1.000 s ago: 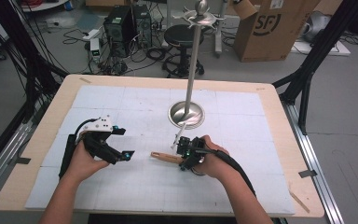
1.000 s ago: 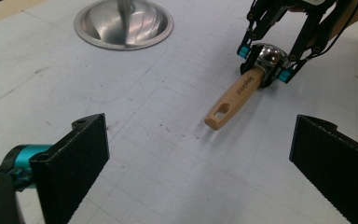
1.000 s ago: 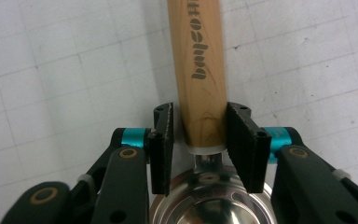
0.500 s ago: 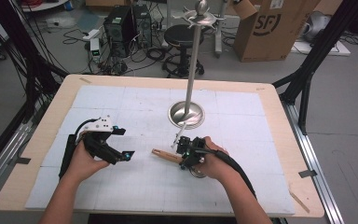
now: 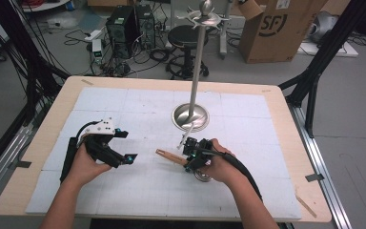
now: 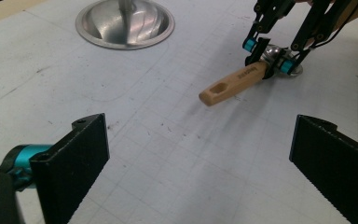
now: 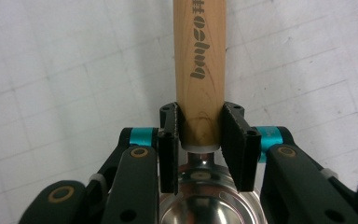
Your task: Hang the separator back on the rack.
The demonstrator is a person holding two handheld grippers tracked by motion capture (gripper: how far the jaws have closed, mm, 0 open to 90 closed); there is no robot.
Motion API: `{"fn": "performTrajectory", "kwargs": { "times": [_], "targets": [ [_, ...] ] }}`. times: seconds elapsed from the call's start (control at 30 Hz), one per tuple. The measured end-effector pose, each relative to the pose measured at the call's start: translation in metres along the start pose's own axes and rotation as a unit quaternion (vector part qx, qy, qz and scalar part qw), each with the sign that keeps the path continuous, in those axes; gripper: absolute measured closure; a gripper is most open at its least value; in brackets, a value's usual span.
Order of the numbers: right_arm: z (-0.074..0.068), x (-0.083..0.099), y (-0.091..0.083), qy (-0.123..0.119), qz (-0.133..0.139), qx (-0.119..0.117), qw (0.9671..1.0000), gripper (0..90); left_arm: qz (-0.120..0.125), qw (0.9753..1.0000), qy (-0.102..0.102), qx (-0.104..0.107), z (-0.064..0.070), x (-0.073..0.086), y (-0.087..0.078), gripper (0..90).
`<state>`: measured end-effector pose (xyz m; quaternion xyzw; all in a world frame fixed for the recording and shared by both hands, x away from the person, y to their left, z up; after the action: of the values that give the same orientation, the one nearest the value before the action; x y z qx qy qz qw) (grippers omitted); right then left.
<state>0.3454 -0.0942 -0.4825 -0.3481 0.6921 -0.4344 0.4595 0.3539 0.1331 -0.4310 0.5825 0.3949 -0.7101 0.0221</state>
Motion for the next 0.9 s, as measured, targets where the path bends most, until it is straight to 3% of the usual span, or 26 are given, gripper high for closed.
{"fn": "performTrajectory", "kwargs": {
  "times": [0.2,0.47,0.7,0.9],
  "targets": [
    [-0.003,-0.003,-0.015,0.002,0.041,-0.007,0.9991,69.4,0.003,1.0000,0.001,-0.001,0.000,-0.001,-0.001,5.3],
    [-0.006,-0.006,-0.035,-0.002,0.094,-0.017,0.9955,69.4,0.009,1.0000,0.000,0.000,0.001,-0.002,-0.002,5.3],
    [-0.013,-0.010,-0.053,-0.012,0.141,-0.021,0.9898,69.5,0.022,0.9997,-0.004,0.004,0.003,-0.006,-0.004,5.3],
    [-0.021,-0.013,-0.069,-0.026,0.188,-0.028,0.9815,69.4,0.049,0.9987,-0.003,0.015,0.008,-0.015,-0.009,5.3]
  ]
}}
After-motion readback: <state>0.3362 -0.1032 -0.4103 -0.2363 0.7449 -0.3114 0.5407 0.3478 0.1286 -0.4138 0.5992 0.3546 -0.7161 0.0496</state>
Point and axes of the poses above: each handheld gripper's, and its own axes: y roughly forward along the jaws, x roughly out of its underside, z roughly to its right, the point moved 8 cm from there along y, roughly forward along the jaws, and after that the axes turned 10 degrees about -x, right-handed, at the moved point
